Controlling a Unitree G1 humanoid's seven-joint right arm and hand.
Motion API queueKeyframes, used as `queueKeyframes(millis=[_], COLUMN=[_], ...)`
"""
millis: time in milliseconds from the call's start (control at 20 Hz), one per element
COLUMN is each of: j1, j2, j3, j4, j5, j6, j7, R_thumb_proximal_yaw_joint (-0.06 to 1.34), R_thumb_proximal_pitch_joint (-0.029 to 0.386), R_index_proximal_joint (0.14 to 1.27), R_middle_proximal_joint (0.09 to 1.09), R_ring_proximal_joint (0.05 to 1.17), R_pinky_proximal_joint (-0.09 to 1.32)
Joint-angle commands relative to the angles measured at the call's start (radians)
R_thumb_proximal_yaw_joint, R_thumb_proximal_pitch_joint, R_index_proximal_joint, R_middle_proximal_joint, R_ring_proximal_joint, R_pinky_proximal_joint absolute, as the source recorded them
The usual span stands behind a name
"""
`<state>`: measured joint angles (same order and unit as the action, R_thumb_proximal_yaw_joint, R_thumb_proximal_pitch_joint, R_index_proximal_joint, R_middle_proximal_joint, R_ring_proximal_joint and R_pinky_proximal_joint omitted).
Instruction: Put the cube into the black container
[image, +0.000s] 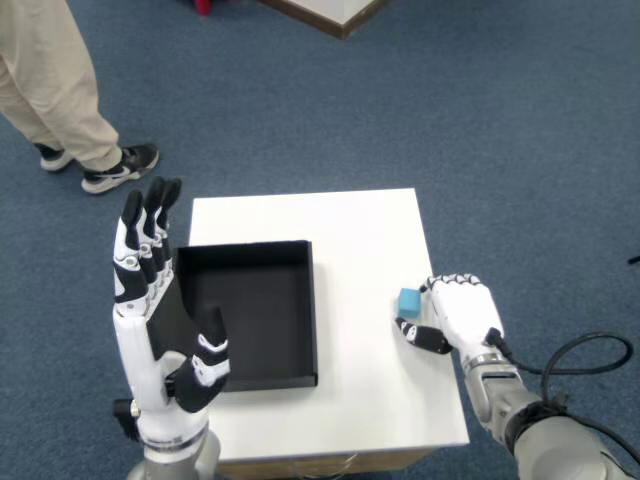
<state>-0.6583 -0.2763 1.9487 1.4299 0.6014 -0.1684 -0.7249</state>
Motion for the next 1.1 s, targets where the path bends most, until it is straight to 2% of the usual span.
queueKeyframes(millis=[50, 400, 1100], j1=[-0.056, -0.061, -0.067], j2=[-0.015, -0.015, -0.016], j3=[-0.005, -0.004, 0.008], j4=[0.022, 0.022, 0.022], j5=[0.002, 0.002, -0.009], j6=[0.012, 0.016, 0.013], j7=[-0.044, -0.036, -0.044], R_thumb_proximal_yaw_joint=[0.55, 0.54, 0.55], R_thumb_proximal_pitch_joint=[0.016, 0.0, -0.004], R_index_proximal_joint=[0.53, 0.54, 0.54], R_middle_proximal_joint=[0.38, 0.37, 0.36], R_ring_proximal_joint=[0.33, 0.32, 0.31], R_pinky_proximal_joint=[0.25, 0.23, 0.23])
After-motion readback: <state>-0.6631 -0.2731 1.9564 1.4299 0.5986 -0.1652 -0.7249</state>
